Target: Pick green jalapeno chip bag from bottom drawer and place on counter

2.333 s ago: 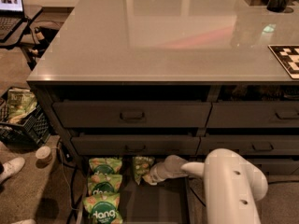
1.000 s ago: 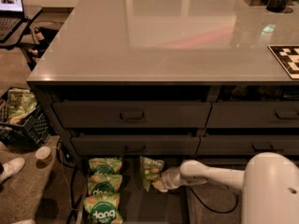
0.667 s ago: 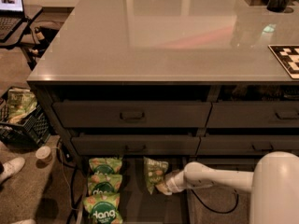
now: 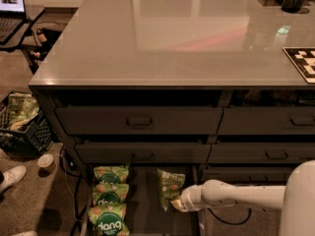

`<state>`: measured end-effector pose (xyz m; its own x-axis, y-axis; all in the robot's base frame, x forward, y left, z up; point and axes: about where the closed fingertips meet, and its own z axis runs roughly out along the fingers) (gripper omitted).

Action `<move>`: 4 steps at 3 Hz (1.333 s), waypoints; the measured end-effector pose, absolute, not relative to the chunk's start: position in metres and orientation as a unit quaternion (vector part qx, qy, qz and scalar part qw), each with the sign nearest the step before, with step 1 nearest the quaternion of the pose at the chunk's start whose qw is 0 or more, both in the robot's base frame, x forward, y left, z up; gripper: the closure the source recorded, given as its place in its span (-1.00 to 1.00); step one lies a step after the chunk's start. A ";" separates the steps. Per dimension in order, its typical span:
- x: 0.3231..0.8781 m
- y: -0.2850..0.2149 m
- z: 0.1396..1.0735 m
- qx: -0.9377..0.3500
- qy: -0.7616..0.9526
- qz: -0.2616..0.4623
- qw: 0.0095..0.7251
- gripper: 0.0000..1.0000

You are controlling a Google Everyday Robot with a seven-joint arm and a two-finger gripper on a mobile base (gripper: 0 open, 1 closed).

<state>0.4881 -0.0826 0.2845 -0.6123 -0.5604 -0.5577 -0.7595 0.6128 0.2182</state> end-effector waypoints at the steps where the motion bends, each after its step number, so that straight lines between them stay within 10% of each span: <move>1: 0.479 -0.078 0.295 -0.389 0.867 0.220 0.220 1.00; 4: 0.416 -0.073 0.378 -0.400 0.863 0.203 0.233 1.00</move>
Offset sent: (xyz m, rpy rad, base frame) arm -0.0709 0.0264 0.0786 -0.0295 -0.0022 0.0775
